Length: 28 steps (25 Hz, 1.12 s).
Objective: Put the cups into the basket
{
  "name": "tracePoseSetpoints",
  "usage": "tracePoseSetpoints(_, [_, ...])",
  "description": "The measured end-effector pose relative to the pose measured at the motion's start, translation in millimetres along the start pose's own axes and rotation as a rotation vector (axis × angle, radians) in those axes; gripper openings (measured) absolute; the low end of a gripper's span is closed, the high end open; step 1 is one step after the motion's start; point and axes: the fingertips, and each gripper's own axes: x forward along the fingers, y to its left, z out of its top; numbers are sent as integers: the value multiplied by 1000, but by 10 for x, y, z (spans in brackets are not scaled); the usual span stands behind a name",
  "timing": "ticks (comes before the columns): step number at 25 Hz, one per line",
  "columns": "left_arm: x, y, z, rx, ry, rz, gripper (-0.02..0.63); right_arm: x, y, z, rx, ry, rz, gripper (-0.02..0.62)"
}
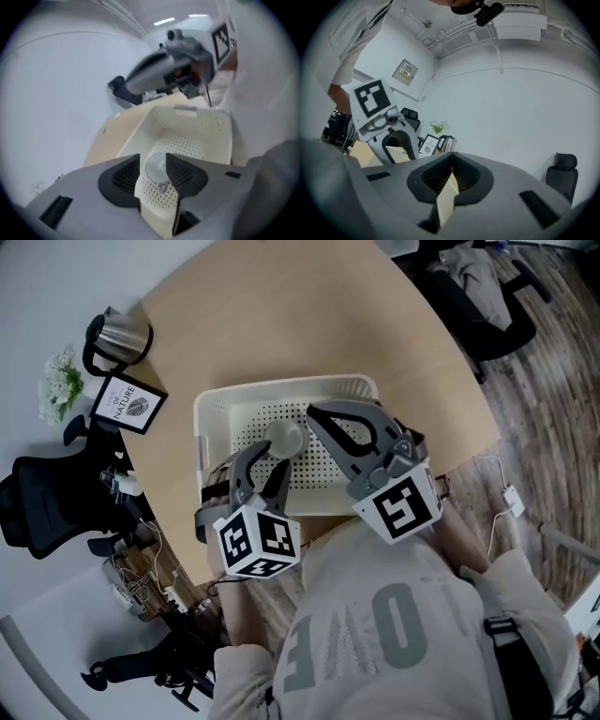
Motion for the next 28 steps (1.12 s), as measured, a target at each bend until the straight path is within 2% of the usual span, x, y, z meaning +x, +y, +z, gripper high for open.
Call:
tracePoseSetpoints(2, [-259,192,237,-128,-169,111,175,-57,18,50,-15,-8,10,-2])
tracePoseSetpoints(3, [-424,328,347,-184,-263,192,130,-82,25,84,-19,-13,13,-2])
tracePoseSetpoints(4, [-603,480,439,-236,-354,283,55,-103,31,122,-23,-19,14,-2])
tracePoseSetpoints(5, [-776,623,493,-295,-432,370,26,-120,37,163,-26,-24,14,-2])
tracePoseSetpoints(7, [-1045,799,450,-489,-551,504,9,-145,58,247,-27,-36,9,-2])
tracePoseSetpoints(8, [-1146,836,400,-582,-600,551,9,-159,71,291,-20,-46,5,-2])
tracePoseSetpoints(9, [-1238,856,365,-639,-649,591,9,-175,82,338,-6,-62,-2,-2])
tracePoseSetpoints(13, [-1496,876,314,-753,-828,689,9,-222,96,524,48,-139,-28,-2])
tracePoseSetpoints(16, [-1553,862,280,-790,-863,715,9,-232,135,586,48,-160,-31,-2])
tracePoseSetpoints(20, [-1575,853,282,-770,-848,741,9,-235,174,570,45,-151,-27,-2])
tracePoseSetpoints(28, [-1515,804,307,-757,-819,744,9,-206,152,515,19,-115,-29,-2])
